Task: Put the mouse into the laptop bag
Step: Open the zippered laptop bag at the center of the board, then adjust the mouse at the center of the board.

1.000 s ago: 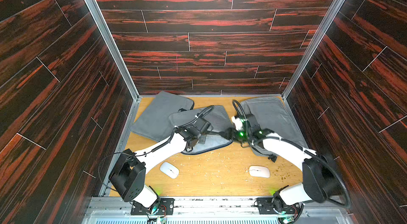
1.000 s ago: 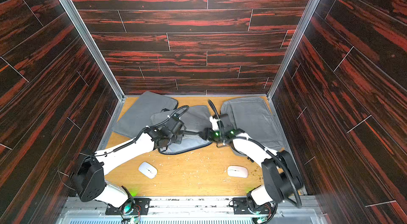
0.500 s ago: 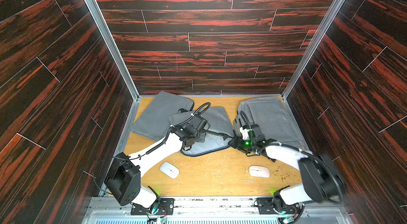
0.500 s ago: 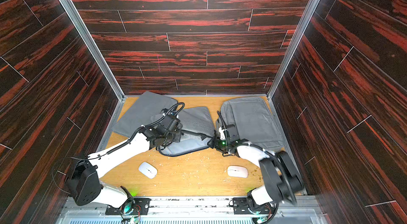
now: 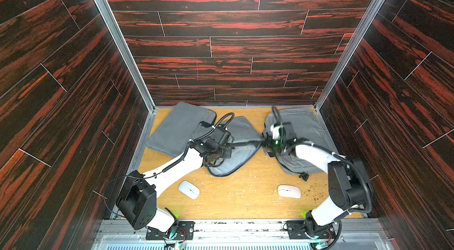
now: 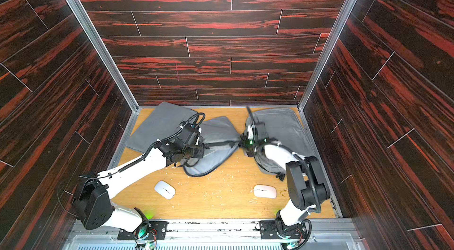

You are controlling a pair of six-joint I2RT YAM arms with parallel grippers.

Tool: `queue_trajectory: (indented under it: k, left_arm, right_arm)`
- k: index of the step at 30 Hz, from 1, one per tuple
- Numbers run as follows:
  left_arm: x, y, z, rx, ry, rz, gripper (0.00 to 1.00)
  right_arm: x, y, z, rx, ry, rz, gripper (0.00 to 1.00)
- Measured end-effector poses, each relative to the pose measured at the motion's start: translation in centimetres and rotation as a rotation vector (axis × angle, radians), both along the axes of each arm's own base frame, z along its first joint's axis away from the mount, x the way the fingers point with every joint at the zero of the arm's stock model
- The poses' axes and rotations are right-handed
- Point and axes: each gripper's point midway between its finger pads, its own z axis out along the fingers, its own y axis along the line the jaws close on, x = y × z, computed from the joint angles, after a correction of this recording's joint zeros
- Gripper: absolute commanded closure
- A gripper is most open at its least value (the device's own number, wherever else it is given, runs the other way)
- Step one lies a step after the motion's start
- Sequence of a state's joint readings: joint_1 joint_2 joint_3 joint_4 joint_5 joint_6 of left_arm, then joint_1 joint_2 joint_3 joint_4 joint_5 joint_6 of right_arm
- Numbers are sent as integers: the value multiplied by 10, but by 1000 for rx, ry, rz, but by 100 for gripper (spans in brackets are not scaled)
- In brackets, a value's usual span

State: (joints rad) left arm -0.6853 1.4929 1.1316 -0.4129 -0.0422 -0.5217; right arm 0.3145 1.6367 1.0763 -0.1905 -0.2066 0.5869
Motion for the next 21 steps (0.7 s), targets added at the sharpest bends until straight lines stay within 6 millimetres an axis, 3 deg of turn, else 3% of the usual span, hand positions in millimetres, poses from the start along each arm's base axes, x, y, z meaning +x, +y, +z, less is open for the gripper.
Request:
queue_trajectory:
  k: [5,7,9,12,15,18,21]
  left_arm:
    - [-4,-18,6,-103,31,-24,100]
    - [-8,-23,2,-115,59,-35,100]
    - [-11,-29,-3,-128,83,-48,100]
    - [-12,-36,-12,-138,109,-59,100]
    - [-11,-41,-15,-147,120,-66,100]
    - [-9,-45,-14,-156,119,-74,100]
    - [-8,-48,-13,-166,116,-80,100]
  right_arm:
    - [51,-14,69,-54,-177,-20,58]
    - [61,-22,74,-94,-204,-26,50]
    - [57,-30,63,-130,-174,-37,47]
    - [34,-42,30,-191,-93,-38,46]
    - [-15,-62,0,-261,17,-53,49]
    - [-65,-85,-9,-322,88,-92,49]
    - [-109,-102,-14,-377,140,-138,40]
